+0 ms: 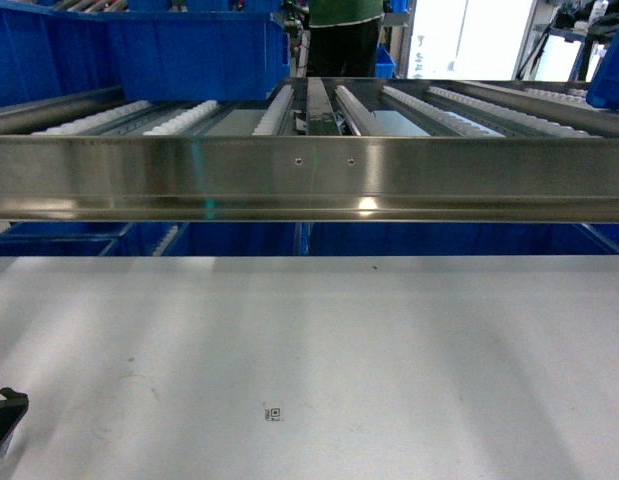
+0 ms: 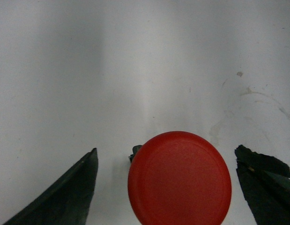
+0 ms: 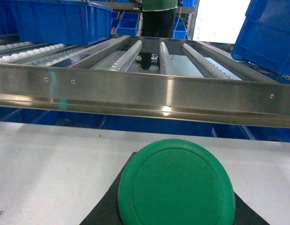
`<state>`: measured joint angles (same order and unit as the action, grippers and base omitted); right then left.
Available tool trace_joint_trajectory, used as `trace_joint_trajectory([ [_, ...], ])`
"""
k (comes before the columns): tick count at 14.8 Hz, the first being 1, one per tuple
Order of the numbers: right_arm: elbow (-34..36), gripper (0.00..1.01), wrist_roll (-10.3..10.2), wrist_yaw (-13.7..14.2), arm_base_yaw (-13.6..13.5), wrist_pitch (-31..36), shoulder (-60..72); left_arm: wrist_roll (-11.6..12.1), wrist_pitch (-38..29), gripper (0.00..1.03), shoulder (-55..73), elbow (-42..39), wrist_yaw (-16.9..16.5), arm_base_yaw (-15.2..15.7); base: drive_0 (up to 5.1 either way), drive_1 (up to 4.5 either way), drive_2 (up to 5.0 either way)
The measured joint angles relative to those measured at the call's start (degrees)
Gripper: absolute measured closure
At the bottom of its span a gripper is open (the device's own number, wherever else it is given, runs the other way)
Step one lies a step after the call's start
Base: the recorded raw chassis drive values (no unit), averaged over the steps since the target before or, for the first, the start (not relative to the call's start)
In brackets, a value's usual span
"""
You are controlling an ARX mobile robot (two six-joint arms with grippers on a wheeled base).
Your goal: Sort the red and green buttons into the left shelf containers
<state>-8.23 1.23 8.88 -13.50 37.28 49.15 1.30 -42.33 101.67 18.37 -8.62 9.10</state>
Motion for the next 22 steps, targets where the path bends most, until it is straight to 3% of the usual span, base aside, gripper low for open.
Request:
trace_joint_trajectory([
  [6, 0.00, 0.75, 0.00, 0.02, 0.00, 0.00, 0.00, -0.26, -3.28, 0.76, 2.40, -1.27, -0.39, -0.44, 0.0, 0.00, 0.0],
  [9, 0.00, 0.75, 0.00, 0.02, 0.00, 0.00, 0.00, -0.85, -9.07, 0.79, 0.85, -4.83, -0.74, 0.17, 0.0, 0.00, 0.0],
  [11, 0.00, 0.75, 0.00, 0.00, 0.00, 0.00, 0.00, -1.05, -12.94, 0.79, -7.43, -7.45, -0.72, -0.22, 0.0, 0.00, 0.0],
  [13, 0.00, 0.75, 0.00, 0.00, 0.00, 0.00, 0.00, -1.29, -11.32, 0.79, -19.45, -11.04, -0.90, -1.16, 0.0, 0.00, 0.0],
  [16, 0.00, 0.75, 0.00, 0.00, 0.00, 0.00, 0.00, -2.93, 4.48, 0.79, -45.92, -14.43, -0.63, -3.34, 0.0, 0.00, 0.0],
  [18, 0.00, 0.75, 0.00, 0.00, 0.00, 0.00, -0.02, -4.74, 20.35, 0.79, -67.95, -15.02, 3.15, -6.40, 0.0, 0.00, 0.0],
  [19, 0.00, 0.75, 0.00, 0.00, 0.00, 0.00, 0.00, -5.03, 24.92, 0.79, -75.69, -15.69, 5.53, -8.48, 0.0, 0.00, 0.0],
  [20, 0.00, 0.75, 0.00, 0.00, 0.00, -0.02, 0.00, -5.03, 23.37, 0.79, -78.86, -16.15, 7.02, -10.23, 0.0, 0.00, 0.0],
  [22, 0.00, 0.75, 0.00, 0.00, 0.00, -0.02, 0.00, -4.96, 23.74, 0.79, -78.44, -16.26, 7.43, -10.49, 0.0, 0.00, 0.0],
])
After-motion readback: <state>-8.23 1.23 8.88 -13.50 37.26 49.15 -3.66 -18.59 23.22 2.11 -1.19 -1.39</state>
